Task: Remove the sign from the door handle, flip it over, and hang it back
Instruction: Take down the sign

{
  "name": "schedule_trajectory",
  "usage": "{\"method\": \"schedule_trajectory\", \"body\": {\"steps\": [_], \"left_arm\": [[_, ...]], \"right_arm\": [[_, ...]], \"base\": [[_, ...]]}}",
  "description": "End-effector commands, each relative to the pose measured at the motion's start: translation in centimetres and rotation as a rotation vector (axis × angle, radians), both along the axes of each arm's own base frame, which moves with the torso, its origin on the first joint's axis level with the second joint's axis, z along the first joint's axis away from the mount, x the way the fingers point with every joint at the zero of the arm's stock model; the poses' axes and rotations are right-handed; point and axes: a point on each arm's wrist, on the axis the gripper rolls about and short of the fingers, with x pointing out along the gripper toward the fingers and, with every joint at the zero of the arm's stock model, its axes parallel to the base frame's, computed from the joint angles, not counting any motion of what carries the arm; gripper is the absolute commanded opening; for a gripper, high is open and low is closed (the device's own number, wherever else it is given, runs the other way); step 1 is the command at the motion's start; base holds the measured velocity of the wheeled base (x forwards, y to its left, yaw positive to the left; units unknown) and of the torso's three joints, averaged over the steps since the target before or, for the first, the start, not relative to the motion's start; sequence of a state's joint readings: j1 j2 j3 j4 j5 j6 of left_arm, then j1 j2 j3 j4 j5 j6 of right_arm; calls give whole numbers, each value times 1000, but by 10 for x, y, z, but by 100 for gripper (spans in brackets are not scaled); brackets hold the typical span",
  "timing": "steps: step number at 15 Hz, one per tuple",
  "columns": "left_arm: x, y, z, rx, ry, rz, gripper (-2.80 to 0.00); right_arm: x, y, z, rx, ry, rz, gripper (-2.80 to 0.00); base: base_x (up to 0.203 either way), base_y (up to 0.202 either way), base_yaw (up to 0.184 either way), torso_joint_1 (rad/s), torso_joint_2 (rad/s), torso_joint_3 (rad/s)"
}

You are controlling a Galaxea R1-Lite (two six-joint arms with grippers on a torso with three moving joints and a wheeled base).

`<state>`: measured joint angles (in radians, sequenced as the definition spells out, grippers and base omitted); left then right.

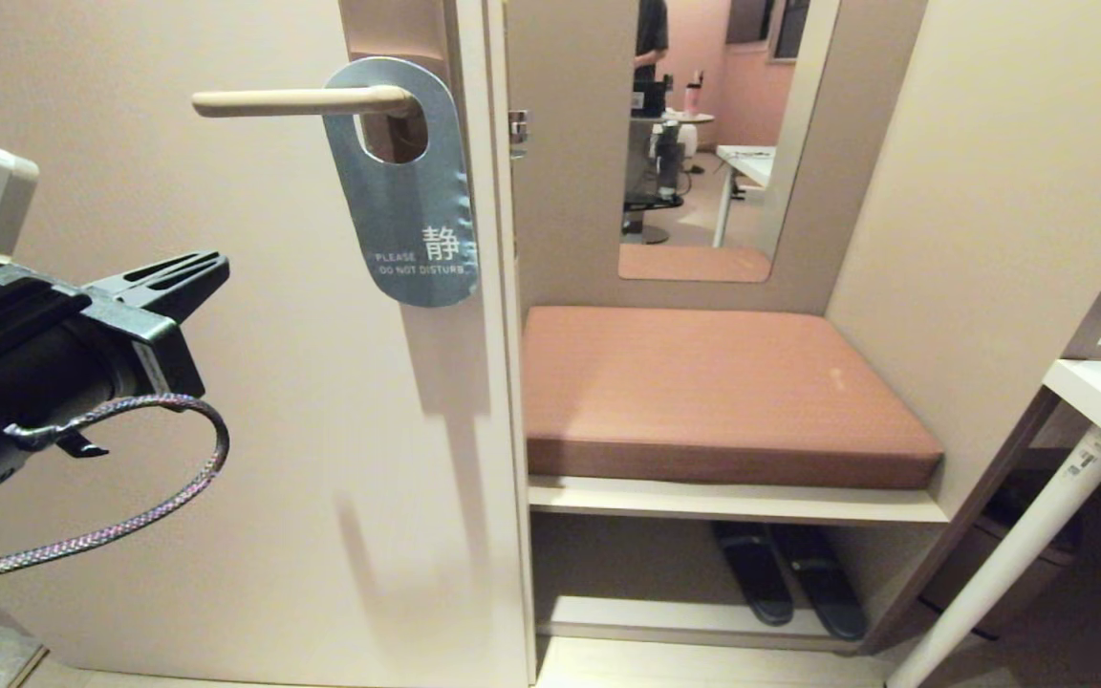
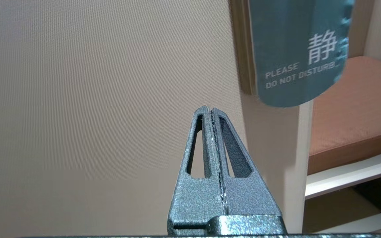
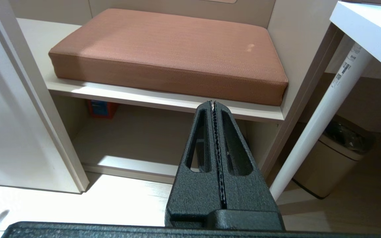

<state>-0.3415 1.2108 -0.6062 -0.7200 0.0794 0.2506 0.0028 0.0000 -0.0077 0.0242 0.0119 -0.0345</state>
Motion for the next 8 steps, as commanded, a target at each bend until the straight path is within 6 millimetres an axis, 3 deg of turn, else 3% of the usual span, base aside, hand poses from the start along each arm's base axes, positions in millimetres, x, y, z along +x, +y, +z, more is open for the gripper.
{"method": "schedule_trajectory", "body": {"steps": [1, 8], "left_arm": [[-3, 3, -5, 5, 11, 8, -280], [-8, 4, -22, 21, 61, 10, -280]], "right_arm": [[0, 0, 0, -1, 0, 1, -280], [0, 0, 0, -1, 0, 1, -280]], "base": [[0, 0, 0, 0, 0, 0], [0, 0, 0, 0, 0, 0]]}}
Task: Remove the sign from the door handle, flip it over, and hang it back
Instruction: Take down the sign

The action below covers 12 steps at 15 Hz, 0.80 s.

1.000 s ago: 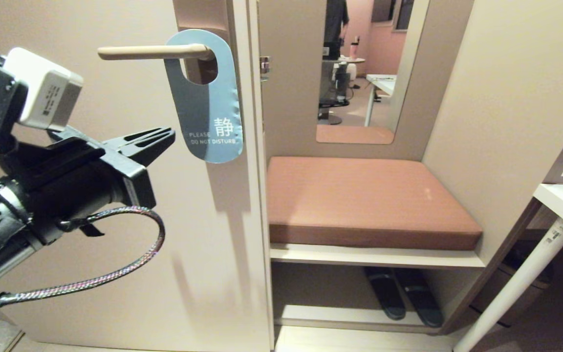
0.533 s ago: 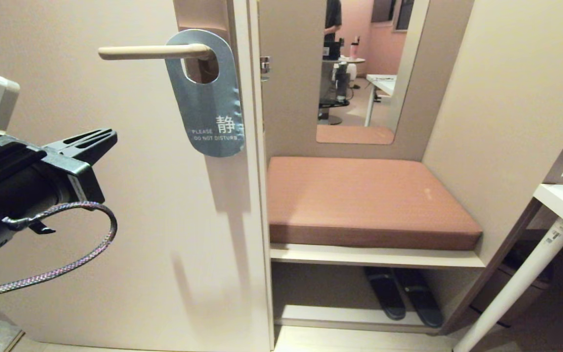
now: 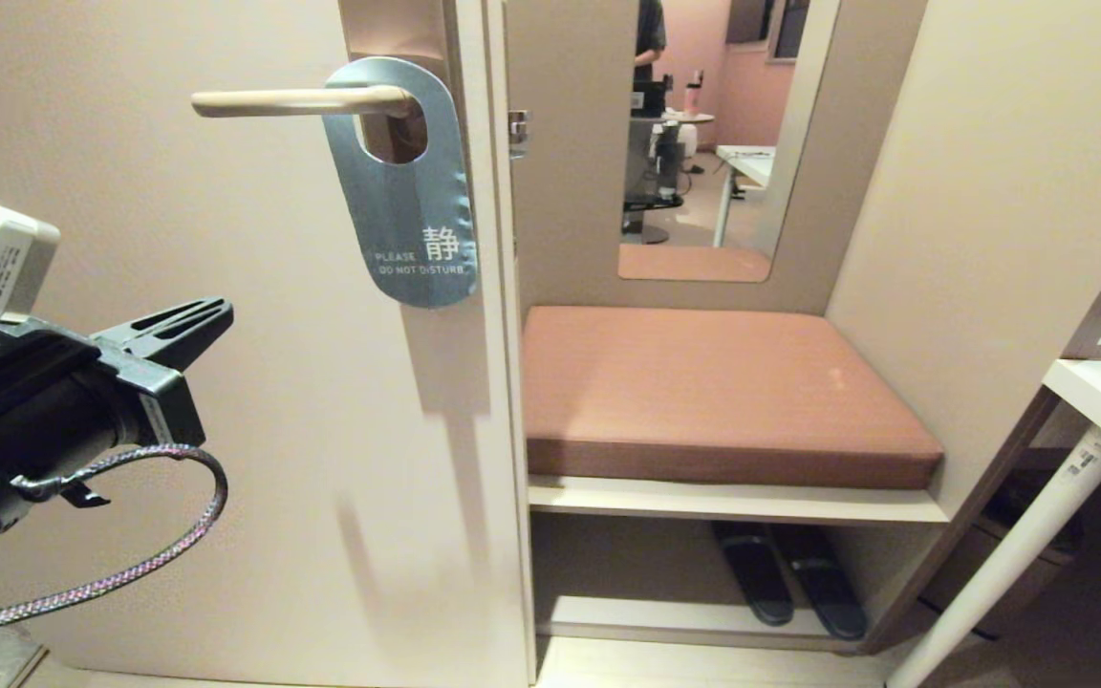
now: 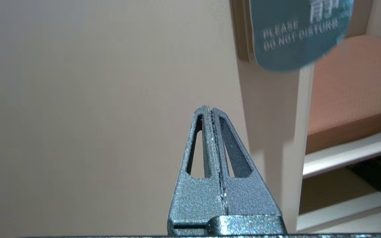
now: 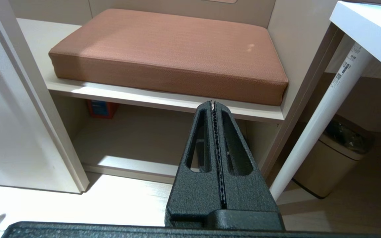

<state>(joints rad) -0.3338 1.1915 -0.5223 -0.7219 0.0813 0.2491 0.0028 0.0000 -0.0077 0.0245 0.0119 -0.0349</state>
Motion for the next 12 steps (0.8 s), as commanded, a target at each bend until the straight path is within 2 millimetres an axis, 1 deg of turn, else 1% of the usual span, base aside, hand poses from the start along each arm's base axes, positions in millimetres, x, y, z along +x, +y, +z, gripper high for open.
{"method": "schedule_trajectory", "body": {"steps": [1, 3, 8, 10, 12], "left_arm": [[-5, 2, -7, 5, 13, 1, -280], [-18, 6, -21, 18, 43, 3, -280], [-64, 22, -59, 41, 75, 14, -280], [-83, 30, -75, 46, 79, 35, -280], [-100, 40, -90, 39, 68, 91, -280]], "right_arm": [[0, 0, 0, 0, 0, 1, -280], [0, 0, 0, 0, 0, 2, -280], [0, 0, 0, 0, 0, 1, -280], [0, 0, 0, 0, 0, 1, -280], [0, 0, 0, 0, 0, 1, -280]], "base": [[0, 0, 0, 0, 0, 0], [0, 0, 0, 0, 0, 0], [0, 0, 0, 0, 0, 0], [0, 0, 0, 0, 0, 0], [0, 0, 0, 0, 0, 0]]}}
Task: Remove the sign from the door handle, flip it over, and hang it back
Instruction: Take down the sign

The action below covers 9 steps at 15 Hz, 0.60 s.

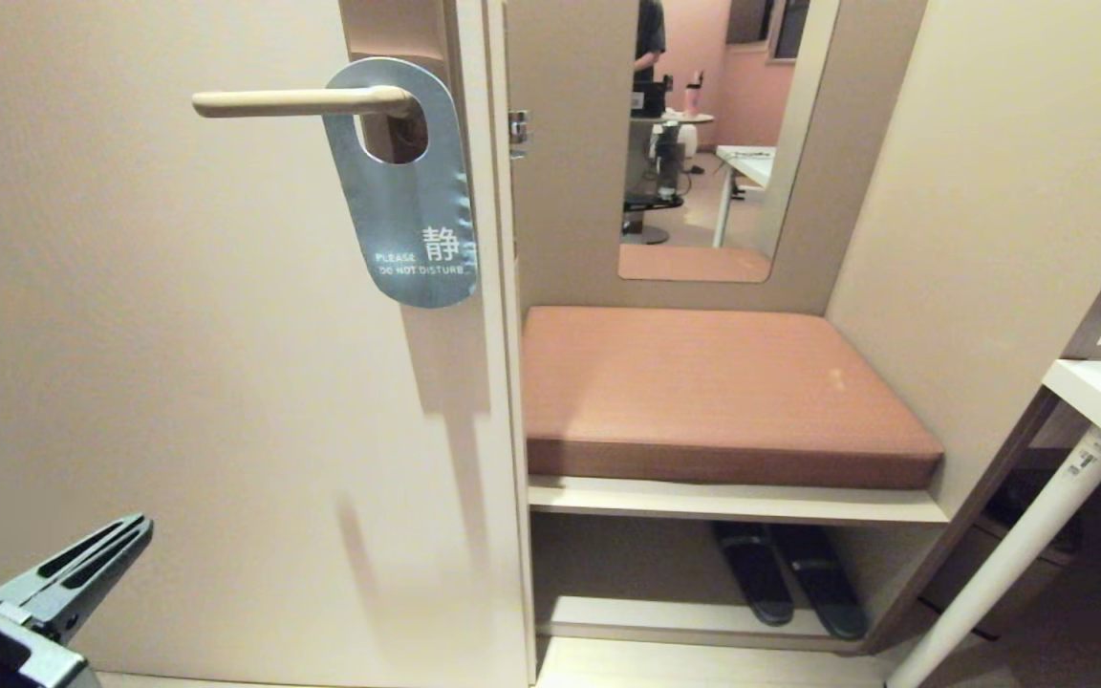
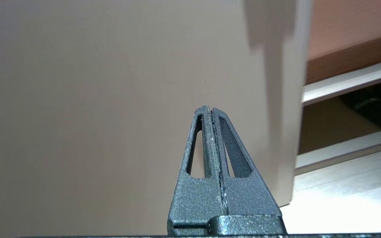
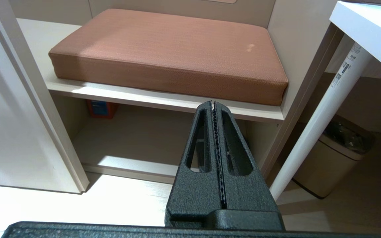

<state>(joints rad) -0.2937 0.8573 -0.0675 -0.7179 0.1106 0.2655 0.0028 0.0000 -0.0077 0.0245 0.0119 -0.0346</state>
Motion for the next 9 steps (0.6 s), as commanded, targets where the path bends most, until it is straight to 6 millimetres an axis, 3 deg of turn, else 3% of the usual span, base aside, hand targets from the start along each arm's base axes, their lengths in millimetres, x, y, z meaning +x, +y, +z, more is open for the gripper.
{"method": "schedule_trajectory", "body": {"steps": [1, 5, 9], "left_arm": [[-21, 10, -7, -22, -62, 53, -280], [-44, 20, -19, -29, -59, 177, -280], [-70, 21, -35, -30, -78, 161, -280]], "right_arm": [[0, 0, 0, -1, 0, 1, -280], [0, 0, 0, -1, 0, 1, -280], [0, 0, 0, -1, 0, 1, -280]], "base": [[0, 0, 0, 0, 0, 0], [0, 0, 0, 0, 0, 0], [0, 0, 0, 0, 0, 0]]}}
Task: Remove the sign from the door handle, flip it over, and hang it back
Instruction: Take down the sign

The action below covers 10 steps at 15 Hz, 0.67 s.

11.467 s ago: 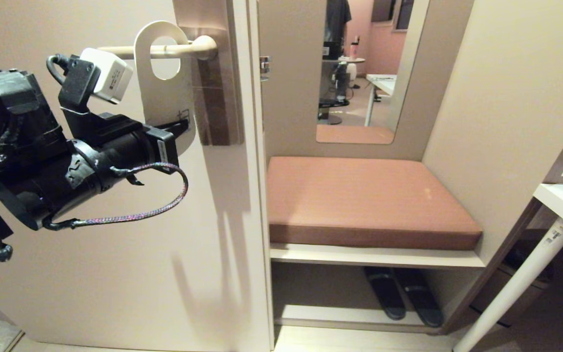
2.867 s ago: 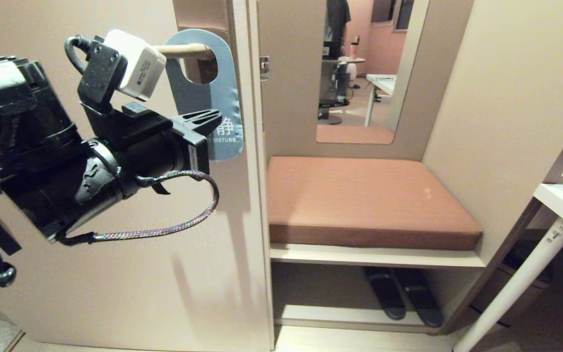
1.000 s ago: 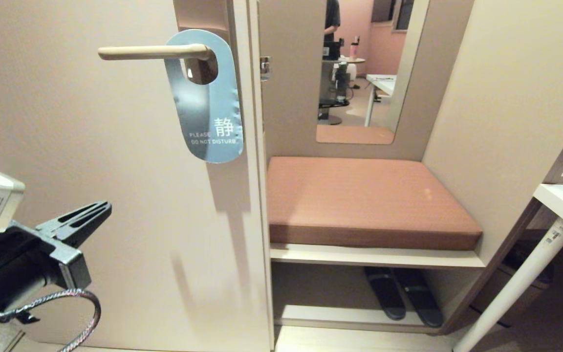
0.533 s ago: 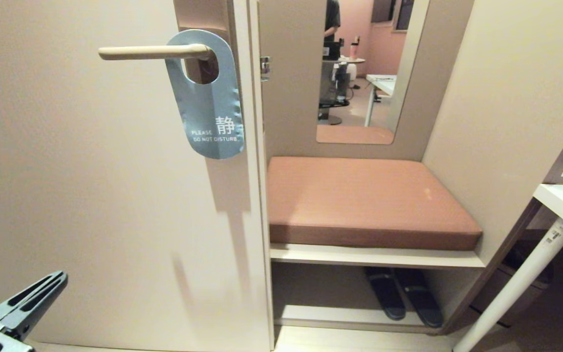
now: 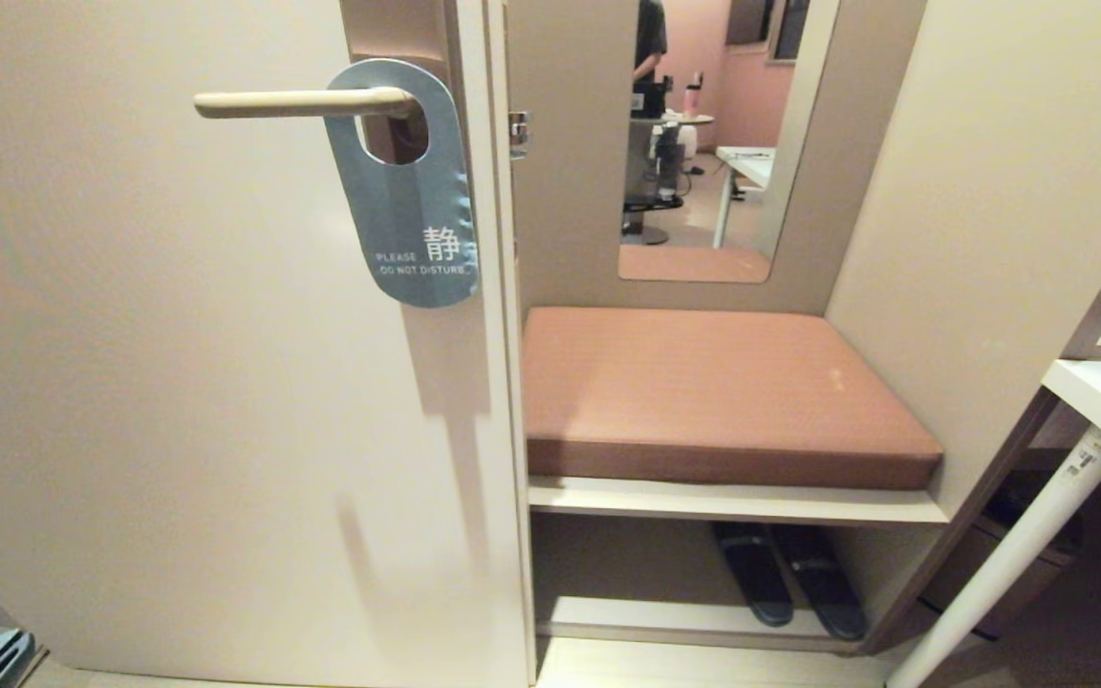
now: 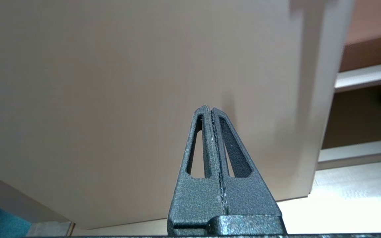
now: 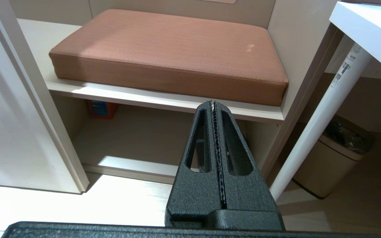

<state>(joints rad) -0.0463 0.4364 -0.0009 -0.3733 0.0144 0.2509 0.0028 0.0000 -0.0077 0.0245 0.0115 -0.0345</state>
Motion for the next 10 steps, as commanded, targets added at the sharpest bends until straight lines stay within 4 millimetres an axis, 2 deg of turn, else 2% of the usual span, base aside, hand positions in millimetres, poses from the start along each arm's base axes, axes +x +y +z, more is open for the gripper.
{"method": "schedule_trajectory", "body": {"steps": [1, 4, 10], "left_arm": [[-17, 0, -7, 1, -62, 5, -280], [-29, 0, -27, 0, 11, 16, -280], [-43, -1, -40, -92, -57, -12, -280]], "right_arm": [[0, 0, 0, -1, 0, 1, -280], [0, 0, 0, -1, 0, 1, -280], [0, 0, 0, -1, 0, 1, -280]], "base": [[0, 0, 0, 0, 0, 0], [0, 0, 0, 0, 0, 0], [0, 0, 0, 0, 0, 0]]}}
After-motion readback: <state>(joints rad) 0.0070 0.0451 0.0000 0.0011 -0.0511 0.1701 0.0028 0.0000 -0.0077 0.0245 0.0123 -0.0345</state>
